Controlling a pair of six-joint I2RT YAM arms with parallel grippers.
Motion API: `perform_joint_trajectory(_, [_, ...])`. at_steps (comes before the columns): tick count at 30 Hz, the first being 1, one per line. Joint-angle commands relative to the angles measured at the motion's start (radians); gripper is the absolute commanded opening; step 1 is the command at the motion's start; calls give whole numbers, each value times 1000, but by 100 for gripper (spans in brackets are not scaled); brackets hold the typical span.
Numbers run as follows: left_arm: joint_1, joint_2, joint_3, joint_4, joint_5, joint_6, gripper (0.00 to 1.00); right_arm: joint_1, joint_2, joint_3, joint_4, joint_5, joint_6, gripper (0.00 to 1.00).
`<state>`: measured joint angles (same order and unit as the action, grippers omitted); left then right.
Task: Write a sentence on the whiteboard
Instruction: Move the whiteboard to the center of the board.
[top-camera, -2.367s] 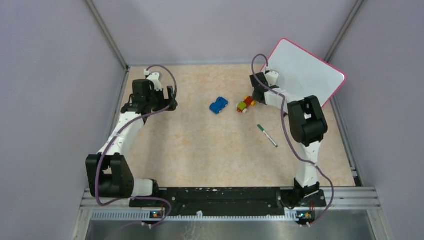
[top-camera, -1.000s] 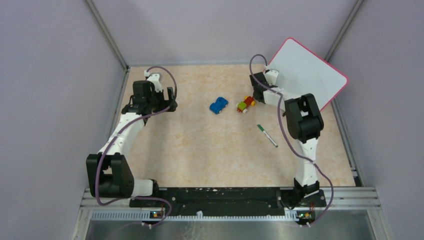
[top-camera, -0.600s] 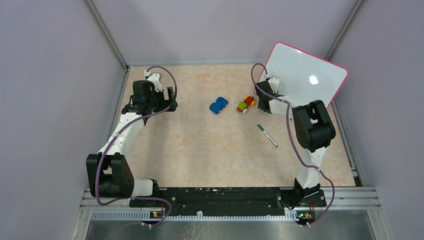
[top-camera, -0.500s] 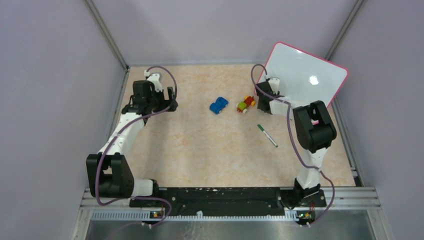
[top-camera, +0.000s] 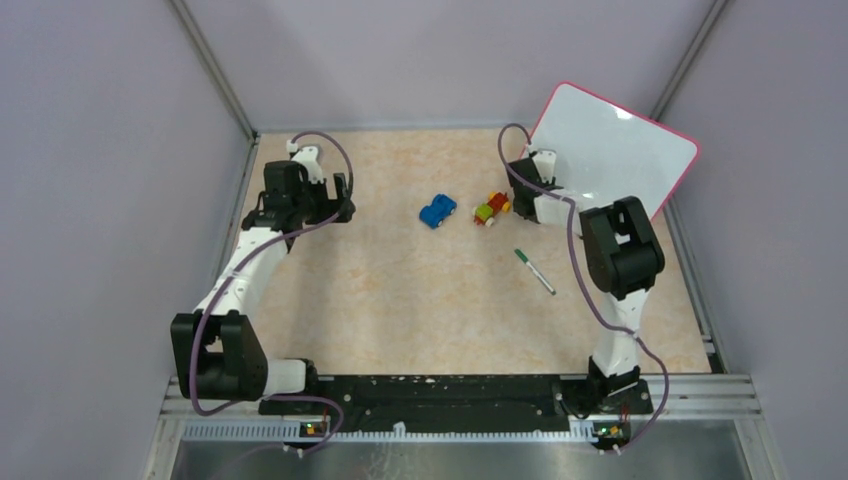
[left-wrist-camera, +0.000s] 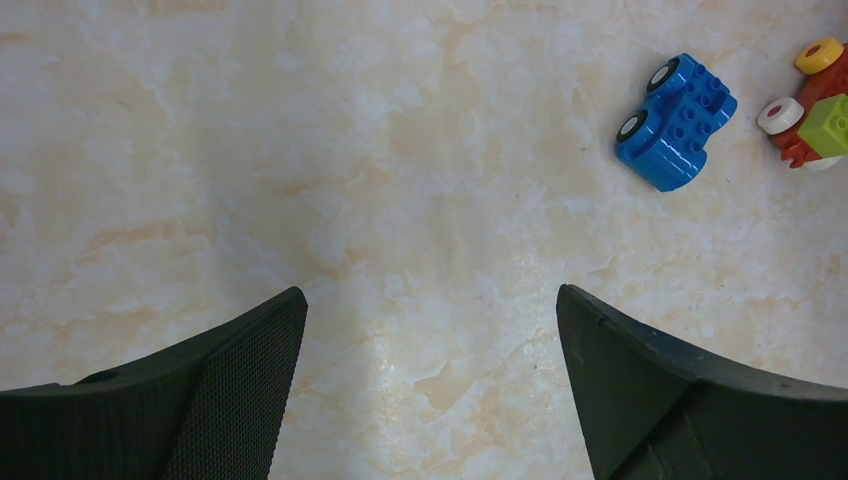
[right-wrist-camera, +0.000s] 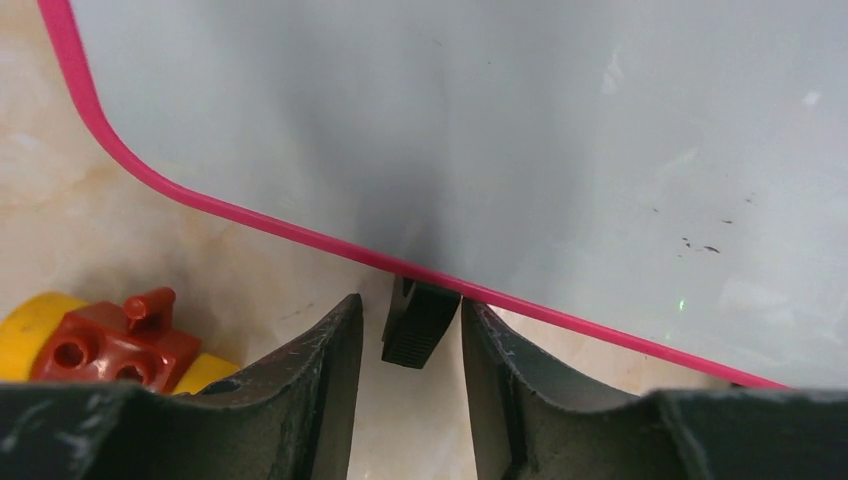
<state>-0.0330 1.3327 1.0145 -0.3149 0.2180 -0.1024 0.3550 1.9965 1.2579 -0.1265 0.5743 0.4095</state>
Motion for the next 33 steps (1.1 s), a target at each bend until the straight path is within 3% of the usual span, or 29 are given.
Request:
perform_joint_trajectory(1, [-1,-35,-7,36,-9,3,99,-5,35,56,12,31,2,38])
perform_joint_trajectory(5, [-1,-34,-7,36,-11,2,99,-5,35,49,29,33,-22,32])
perform_joint_trajectory(14, [-1,-29,-3,36,-8,-2,99,-4,25,55,-17,0,-13,0])
perform_joint_trajectory(33, [-1,-28,8,28,0,-7,99,58,-79,-113,146,-356,-231,0])
